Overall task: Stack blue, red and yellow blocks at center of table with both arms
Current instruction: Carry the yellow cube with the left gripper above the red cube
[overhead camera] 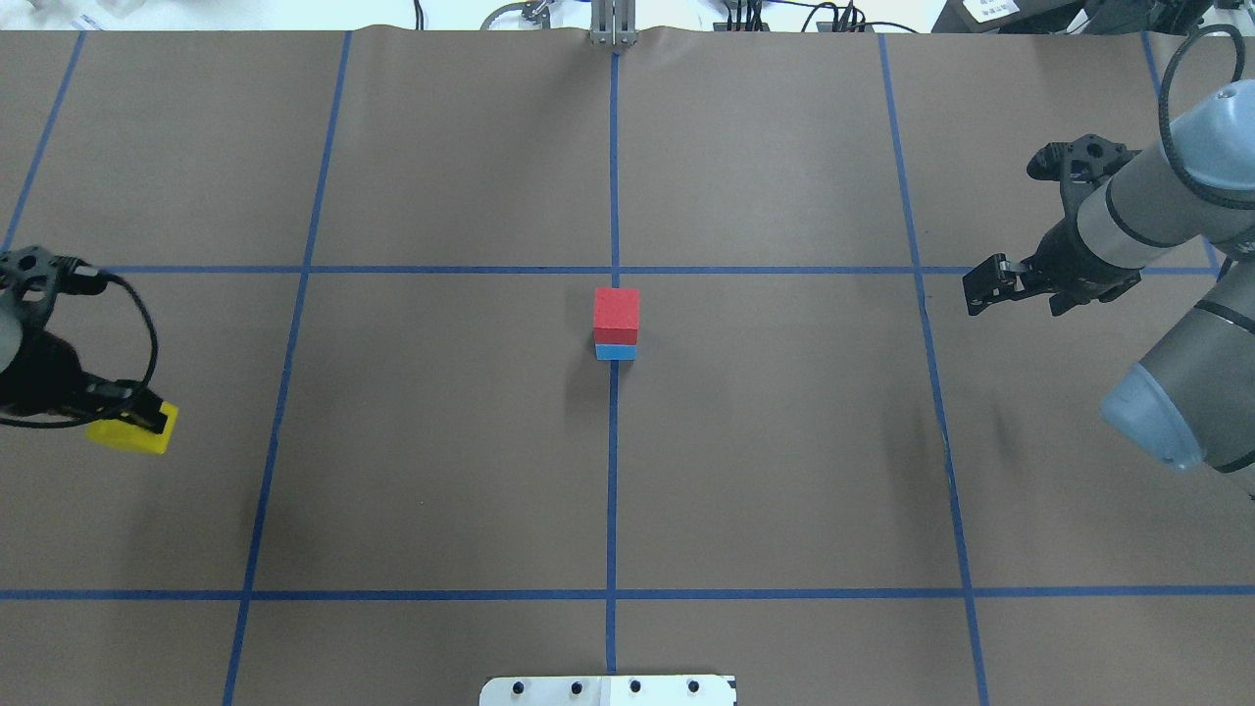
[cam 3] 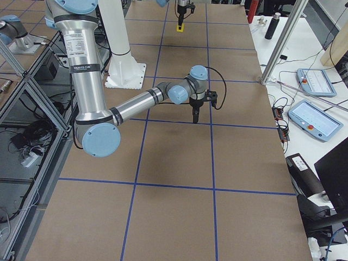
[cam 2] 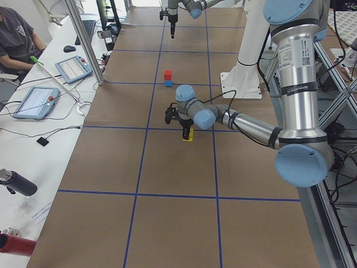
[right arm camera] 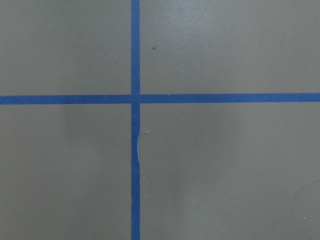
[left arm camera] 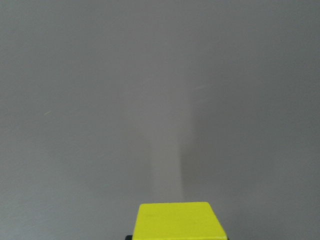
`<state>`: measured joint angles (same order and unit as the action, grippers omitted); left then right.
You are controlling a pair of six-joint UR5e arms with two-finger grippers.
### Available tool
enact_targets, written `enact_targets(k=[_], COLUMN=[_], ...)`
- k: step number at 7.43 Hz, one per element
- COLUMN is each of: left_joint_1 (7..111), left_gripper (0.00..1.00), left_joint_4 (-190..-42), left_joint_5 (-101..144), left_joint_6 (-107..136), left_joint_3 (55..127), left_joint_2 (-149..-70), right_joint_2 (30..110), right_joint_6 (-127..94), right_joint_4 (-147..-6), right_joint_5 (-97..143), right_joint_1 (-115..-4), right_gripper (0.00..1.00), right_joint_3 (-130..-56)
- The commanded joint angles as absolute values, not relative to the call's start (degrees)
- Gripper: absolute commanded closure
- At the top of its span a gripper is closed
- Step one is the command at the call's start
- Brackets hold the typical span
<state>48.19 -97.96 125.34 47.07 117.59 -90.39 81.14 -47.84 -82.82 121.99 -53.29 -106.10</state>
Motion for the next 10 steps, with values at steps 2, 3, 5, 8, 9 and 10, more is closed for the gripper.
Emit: enact_targets(k=[2,3,5,8,9,10], left_joint_1=[44.13,43.25,41.06,38.68,38.67,38.58], left_gripper=[1.0,1.0,1.0,1.0,1.0,1.0], left_joint_4=[-69.4,-69.43,-69.78,-80.91,-81.03,-81.04], left_joint_5=[121.5,119.2,117.09,117.07,117.07,117.16], left_joint_6=[54.92,56.15,61.24,60.73,60.56,59.95], left_joint_3=[113.76,108.86,96.04,78.79,78.32,74.83], left_joint_2=[-124.98,-129.85,-141.97,-149.5,-150.02,-152.38], right_joint_2=[82.26,82.44,85.15,89.12,89.56,89.65], right_joint_6=[-40.2,-38.17,-27.65,-26.28,-26.28,-26.71], right_joint_4=[-83.23,-83.23,-83.23,-83.06,-83.06,-83.06], right_joint_5=[122.69,124.7,129.27,131.04,131.04,131.04], right_joint_1=[-57.72,-60.44,-66.59,-71.01,-71.02,-70.93], right_gripper=[0.01,0.01,0.01,0.01,0.01,0.01], right_joint_3=[-105.13,-102.51,-99.85,-99.93,-99.93,-100.02])
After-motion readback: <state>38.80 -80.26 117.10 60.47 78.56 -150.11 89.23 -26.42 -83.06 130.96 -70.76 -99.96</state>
